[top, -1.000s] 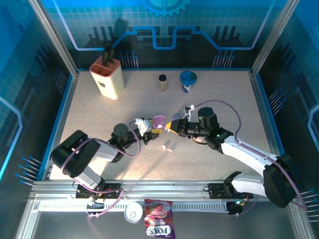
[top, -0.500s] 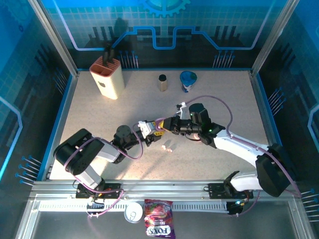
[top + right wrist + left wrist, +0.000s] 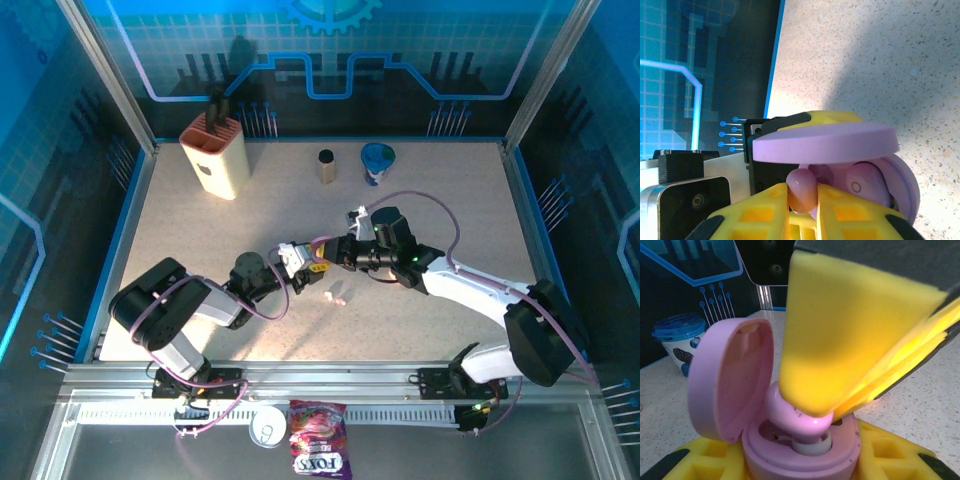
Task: Insert the wireless bluetooth earbuds into the charging case
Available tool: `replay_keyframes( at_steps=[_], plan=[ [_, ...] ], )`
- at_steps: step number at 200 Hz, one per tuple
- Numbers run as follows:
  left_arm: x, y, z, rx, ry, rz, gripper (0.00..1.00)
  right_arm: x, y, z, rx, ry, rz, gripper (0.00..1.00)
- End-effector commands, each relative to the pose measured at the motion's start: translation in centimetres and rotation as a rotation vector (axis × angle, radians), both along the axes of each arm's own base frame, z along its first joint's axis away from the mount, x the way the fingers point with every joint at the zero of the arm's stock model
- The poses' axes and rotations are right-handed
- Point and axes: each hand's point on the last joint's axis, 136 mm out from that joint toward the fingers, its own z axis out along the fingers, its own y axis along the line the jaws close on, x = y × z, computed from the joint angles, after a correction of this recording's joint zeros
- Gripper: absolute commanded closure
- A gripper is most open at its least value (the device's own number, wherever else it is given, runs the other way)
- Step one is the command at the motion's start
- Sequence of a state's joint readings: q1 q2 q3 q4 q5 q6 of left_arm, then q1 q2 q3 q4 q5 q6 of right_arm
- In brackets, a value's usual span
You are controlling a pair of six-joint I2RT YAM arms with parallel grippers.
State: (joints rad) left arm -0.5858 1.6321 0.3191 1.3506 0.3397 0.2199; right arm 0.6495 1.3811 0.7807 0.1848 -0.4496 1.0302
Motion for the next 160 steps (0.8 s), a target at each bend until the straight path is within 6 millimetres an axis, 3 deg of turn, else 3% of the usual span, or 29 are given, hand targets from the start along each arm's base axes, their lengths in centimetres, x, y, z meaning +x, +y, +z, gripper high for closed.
replay_keyframes(
  at_steps=[1, 54, 129, 136, 160],
  plan=[
    [0.8, -0.5, 2.3, -0.036, -0.083, 0.015, 0.76, -0.2, -0.2, -1.0, -0.073, 0.002, 0.004, 0.77],
    [0.8, -0.4, 2.2, -0.035, -0.081, 0.017, 0.76, 0.0, -0.7, 0.1, -0.108, -0.044, -0.004, 0.66],
    [0.7, 0.0, 1.5, 0.007, -0.112, 0.038, 0.76, -1.3, -1.7, 4.8, -0.087, -0.256, 0.098, 0.56],
    [0.6, 0.0, 1.4, 0.023, -0.13, 0.034, 0.75, -1.0, -1.9, 6.2, -0.089, -0.296, 0.093, 0.56],
    [0.0, -0.3, 1.0, 0.06, -0.17, 0.026, 0.75, -0.1, -2.5, 7.4, -0.137, -0.346, 0.079, 0.56]
  ],
)
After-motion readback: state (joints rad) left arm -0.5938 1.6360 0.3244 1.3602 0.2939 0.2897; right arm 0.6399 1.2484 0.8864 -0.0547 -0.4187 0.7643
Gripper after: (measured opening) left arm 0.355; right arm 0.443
